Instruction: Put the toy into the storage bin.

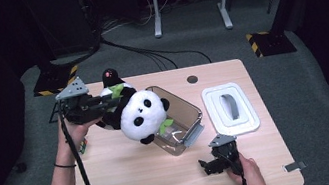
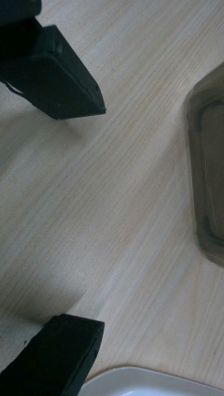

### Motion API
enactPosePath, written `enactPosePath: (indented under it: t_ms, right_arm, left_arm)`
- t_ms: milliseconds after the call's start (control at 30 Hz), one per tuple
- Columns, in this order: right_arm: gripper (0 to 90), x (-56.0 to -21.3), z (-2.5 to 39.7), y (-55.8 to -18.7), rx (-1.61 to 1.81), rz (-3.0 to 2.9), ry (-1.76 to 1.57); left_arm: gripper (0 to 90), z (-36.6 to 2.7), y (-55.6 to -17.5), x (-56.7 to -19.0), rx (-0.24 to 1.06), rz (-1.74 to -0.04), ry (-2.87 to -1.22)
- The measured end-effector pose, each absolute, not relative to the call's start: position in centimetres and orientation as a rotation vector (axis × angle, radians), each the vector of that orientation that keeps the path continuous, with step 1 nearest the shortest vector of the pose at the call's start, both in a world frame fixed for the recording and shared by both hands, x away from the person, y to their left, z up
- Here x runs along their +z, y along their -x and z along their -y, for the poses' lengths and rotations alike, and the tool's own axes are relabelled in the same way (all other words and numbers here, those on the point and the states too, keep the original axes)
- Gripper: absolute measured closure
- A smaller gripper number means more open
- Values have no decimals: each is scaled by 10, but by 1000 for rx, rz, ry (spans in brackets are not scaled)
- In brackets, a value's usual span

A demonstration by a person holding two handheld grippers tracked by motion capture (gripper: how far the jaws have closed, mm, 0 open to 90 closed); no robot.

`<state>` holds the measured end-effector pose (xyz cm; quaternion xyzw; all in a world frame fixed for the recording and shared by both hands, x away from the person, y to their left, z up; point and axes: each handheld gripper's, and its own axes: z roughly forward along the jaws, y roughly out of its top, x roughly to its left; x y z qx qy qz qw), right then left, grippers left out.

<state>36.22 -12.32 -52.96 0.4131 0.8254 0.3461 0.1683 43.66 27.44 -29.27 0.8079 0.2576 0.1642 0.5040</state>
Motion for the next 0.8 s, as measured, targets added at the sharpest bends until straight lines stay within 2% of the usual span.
enactPosePath:
  t_ms: [800]
  right_arm:
    - [0, -530, 123, -362, 985, -2344, -1174]
  left_arm:
    - [759, -208, -486, -317, 280, -490, -2022]
